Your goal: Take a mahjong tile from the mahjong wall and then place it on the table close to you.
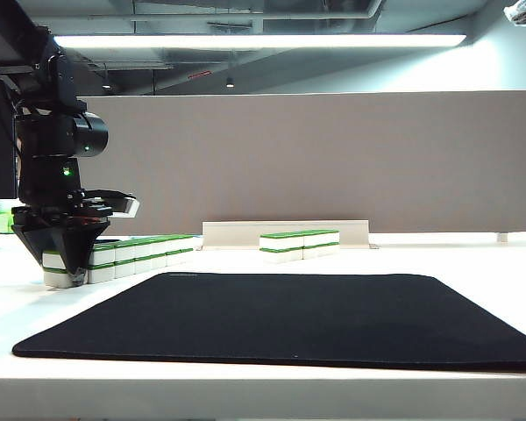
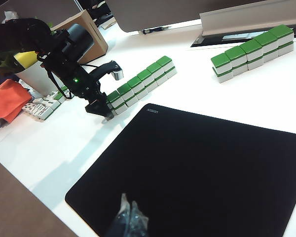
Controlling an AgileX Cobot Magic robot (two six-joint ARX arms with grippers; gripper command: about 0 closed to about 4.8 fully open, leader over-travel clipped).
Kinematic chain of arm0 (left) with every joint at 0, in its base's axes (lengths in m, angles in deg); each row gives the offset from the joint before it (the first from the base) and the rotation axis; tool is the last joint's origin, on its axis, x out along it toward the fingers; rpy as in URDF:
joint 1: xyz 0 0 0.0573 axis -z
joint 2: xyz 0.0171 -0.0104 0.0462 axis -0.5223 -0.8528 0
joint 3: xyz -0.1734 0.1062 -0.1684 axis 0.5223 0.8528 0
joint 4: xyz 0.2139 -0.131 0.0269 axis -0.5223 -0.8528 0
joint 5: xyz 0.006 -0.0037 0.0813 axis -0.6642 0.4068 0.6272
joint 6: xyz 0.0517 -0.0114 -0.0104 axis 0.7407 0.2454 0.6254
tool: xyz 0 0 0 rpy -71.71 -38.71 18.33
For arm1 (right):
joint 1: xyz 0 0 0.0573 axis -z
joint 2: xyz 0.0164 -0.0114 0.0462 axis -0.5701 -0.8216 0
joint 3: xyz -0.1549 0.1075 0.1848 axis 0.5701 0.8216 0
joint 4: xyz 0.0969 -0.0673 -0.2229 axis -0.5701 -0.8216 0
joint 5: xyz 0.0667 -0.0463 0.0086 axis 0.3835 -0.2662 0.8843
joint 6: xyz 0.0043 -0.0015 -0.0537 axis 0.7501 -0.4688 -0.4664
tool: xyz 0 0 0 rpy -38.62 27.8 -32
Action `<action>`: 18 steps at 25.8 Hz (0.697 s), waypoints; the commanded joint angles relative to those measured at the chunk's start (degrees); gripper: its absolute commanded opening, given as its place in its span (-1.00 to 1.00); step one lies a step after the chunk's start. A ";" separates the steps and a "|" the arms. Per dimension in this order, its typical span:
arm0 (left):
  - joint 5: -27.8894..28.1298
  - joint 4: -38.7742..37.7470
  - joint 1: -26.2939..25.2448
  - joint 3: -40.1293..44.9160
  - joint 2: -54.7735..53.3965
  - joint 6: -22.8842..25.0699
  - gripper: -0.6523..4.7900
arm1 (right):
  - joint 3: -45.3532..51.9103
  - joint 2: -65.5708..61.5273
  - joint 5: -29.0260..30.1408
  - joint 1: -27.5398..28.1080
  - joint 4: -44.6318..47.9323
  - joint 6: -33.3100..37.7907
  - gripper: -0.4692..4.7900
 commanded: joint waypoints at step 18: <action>0.07 -2.60 0.00 -0.11 1.25 -0.20 -0.35 | -0.39 0.07 -0.07 -0.04 0.90 -0.15 -0.82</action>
